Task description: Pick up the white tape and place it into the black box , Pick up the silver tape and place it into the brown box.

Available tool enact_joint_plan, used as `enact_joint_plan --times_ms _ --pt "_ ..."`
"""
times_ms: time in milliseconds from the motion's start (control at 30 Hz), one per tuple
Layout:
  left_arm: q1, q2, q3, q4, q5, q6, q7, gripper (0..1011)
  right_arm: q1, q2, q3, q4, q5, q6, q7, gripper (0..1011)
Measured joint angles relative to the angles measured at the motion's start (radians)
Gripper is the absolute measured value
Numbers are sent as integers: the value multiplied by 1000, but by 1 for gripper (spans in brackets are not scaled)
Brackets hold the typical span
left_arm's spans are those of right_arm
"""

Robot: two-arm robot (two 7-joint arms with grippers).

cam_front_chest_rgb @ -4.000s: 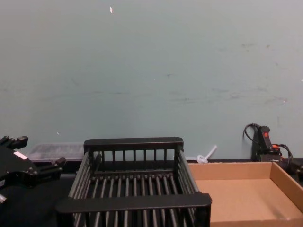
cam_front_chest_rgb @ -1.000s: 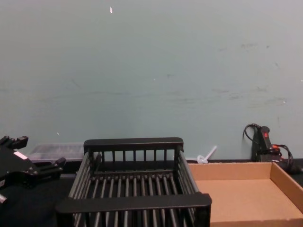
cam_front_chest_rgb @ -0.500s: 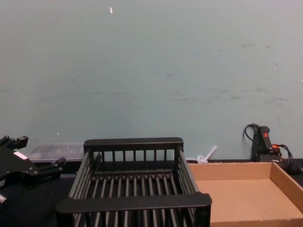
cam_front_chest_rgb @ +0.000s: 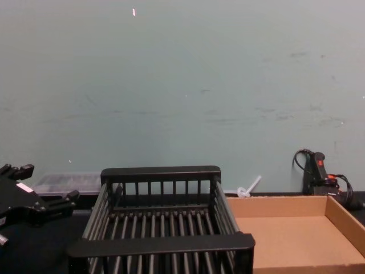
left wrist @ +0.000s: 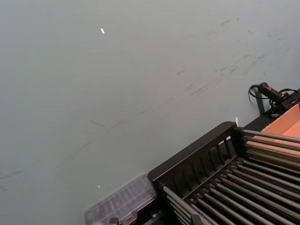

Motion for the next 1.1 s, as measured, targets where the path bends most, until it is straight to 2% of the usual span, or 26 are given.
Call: enact_joint_plan --times_ms 533,1100 --pt "0 0 0 0 0 0 0 1001 44 -43 -2 51 -47 15 31 1002" --pt "0 0 0 0 0 0 0 1001 37 -67 8 52 -83 34 42 1002"
